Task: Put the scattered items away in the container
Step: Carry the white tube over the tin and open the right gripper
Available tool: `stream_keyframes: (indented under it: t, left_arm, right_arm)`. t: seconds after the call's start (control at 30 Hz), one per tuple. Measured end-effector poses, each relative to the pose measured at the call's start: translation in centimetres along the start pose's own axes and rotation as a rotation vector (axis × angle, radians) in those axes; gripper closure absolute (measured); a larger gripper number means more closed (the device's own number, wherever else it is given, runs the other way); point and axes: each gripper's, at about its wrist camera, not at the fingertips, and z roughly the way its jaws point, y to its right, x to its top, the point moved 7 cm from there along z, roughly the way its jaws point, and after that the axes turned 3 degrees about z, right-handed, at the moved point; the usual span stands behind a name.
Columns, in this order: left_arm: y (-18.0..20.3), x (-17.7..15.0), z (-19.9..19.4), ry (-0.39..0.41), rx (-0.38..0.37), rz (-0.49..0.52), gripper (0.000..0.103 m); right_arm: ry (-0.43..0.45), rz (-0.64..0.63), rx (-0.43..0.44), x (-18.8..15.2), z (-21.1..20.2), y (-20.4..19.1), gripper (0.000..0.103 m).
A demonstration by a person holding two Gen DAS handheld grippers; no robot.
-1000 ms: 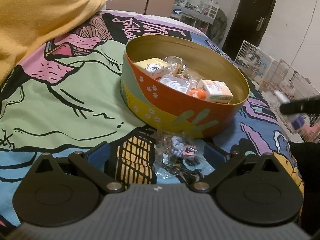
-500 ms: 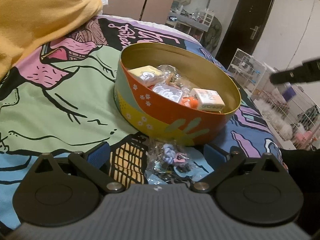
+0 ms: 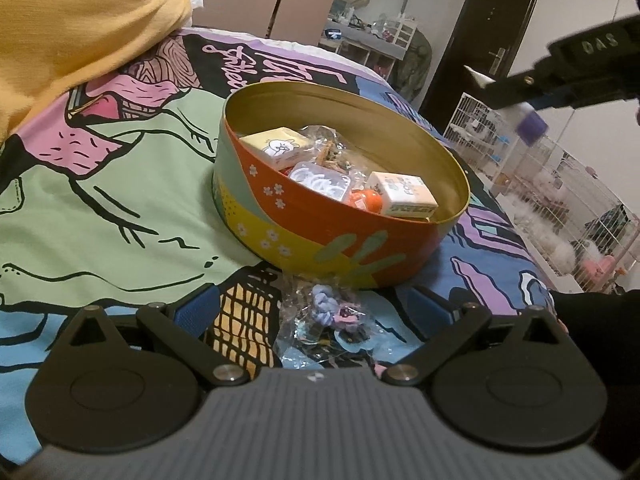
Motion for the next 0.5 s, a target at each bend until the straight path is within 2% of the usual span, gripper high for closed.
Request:
stream_keyframes:
  t: [0.27,0.5]
  left_arm:
    - [0.6,-0.1,0.1,0.001,-0.034,0.013,0.0]
    - [0.7,-0.2,0.3,-0.007,-0.05,0.007,0.0]
  right_arm:
    - [-0.037,-0.047,0.001,1.3,2.4,-2.2,0.073]
    - [-0.033,-0.069,-0.031,2.5,4.4,-3.1,0.072]
